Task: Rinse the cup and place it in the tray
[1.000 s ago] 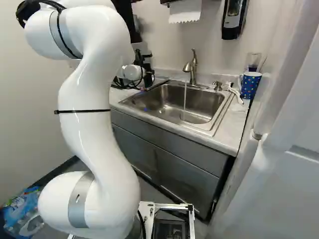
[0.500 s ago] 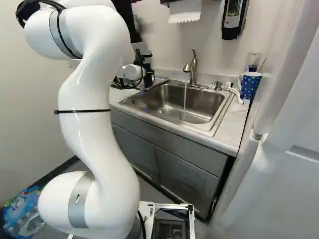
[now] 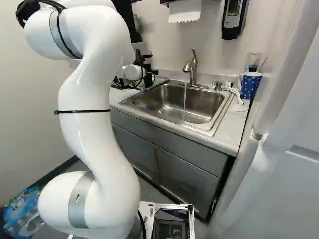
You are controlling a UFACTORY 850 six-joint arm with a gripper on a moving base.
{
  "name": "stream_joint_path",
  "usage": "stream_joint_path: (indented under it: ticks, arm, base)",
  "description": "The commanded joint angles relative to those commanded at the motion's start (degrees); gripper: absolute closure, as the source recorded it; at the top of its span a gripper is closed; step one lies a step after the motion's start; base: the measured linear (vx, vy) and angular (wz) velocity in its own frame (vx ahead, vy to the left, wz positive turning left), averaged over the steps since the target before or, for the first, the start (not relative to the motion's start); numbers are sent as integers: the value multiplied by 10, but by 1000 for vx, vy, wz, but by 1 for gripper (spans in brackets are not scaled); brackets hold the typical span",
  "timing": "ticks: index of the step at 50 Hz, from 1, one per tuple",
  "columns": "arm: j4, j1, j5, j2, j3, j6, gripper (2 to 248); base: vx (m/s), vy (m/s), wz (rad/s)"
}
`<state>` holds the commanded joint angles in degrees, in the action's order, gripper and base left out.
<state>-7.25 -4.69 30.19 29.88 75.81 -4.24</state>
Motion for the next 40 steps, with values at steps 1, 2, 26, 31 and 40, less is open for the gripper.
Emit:
stream_joint_path:
  ticks: [1, 2, 26, 31, 40]
  arm:
    - [0, 0, 0, 0, 0, 0, 3]
    - [0, 0, 0, 0, 0, 0, 3]
    - [0, 0, 0, -15, 6, 0, 3]
    - [0, 0, 0, -19, 7, 0, 3]
    - [0, 0, 0, -25, 10, 0, 3]
  base:
    - [0, 0, 0]
    - [0, 0, 0]
    - [0, 0, 0]
    - [0, 0, 0]
    - [0, 0, 0]
